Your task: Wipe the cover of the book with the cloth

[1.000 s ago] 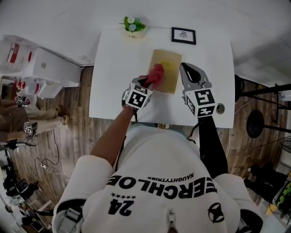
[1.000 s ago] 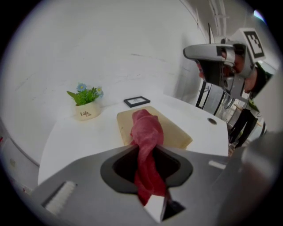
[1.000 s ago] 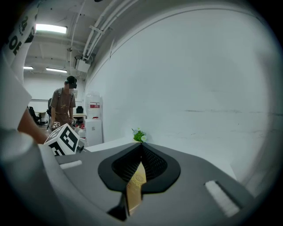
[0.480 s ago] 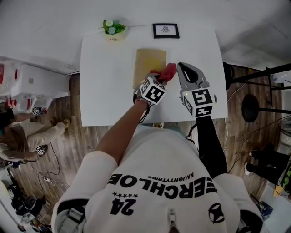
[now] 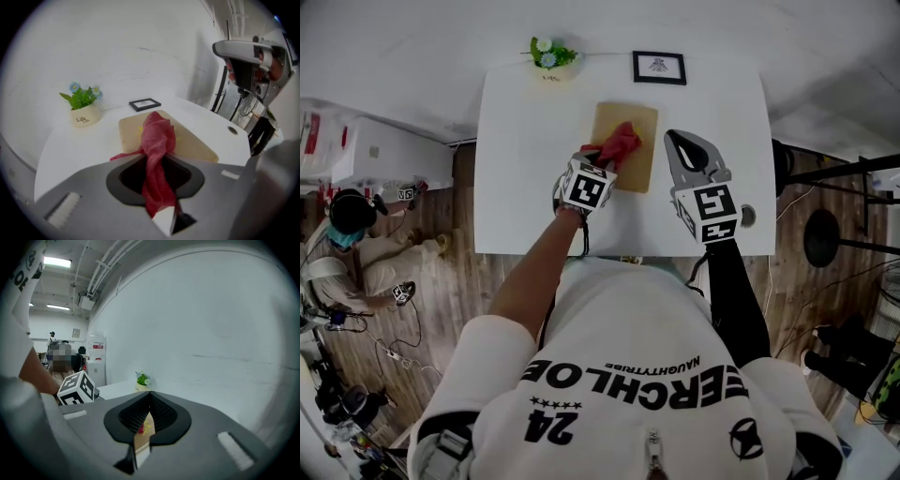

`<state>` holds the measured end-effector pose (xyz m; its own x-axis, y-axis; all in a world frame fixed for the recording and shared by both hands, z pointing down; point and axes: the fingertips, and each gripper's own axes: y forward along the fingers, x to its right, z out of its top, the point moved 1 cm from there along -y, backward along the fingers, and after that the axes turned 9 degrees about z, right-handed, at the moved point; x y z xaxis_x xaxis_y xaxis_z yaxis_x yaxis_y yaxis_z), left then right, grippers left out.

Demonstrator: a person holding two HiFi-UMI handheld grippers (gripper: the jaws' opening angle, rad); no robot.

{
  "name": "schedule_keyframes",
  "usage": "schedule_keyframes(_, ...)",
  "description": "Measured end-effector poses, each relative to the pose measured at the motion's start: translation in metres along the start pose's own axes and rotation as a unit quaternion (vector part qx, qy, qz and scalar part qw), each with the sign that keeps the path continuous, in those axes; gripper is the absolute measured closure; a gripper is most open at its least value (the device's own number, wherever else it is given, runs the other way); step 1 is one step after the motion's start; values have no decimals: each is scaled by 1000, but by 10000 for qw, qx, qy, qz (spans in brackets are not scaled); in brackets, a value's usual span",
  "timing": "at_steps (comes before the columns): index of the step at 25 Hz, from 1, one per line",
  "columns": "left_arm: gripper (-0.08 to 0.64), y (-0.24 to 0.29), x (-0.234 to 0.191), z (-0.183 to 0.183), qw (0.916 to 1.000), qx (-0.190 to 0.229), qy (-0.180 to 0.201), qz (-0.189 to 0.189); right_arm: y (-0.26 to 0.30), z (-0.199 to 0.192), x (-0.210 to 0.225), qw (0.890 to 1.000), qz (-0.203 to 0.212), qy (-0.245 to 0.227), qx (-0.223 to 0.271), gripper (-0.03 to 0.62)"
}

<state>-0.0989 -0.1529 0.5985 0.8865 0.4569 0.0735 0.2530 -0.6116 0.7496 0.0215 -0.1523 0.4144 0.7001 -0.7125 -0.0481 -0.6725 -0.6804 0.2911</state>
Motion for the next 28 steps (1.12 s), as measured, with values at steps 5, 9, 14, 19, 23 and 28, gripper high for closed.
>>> schedule_keyframes(5, 403, -4, -37, -12, 9979, -98, -419, 475, 9, 3, -6, 9998, 164, -58, 26, 595)
schedule_keyframes(9, 405, -2, -35, -7, 9982, -120, -325, 486, 9, -1, 1, 9999, 115, 5, 7, 595)
schedule_keyframes(14, 405, 2, -23, 28, 9991, 89, -193, 376, 1, -14, 10, 9998, -15, 169, -91, 595)
schedule_keyframes(19, 405, 23, 13, 77, 9995, 315, -3, -34, -15, -33, 24, 9987, -238, 362, -254, 595)
schedule_keyframes(23, 405, 46, 56, 79, 9985, 118, 247, -468, -32, -46, 38, 9969, -501, 510, -326, 595)
schedule_keyframes(28, 405, 57, 64, 72, 9983, 144, 283, -480, -37, -53, 47, 9957, -610, 591, -360, 595)
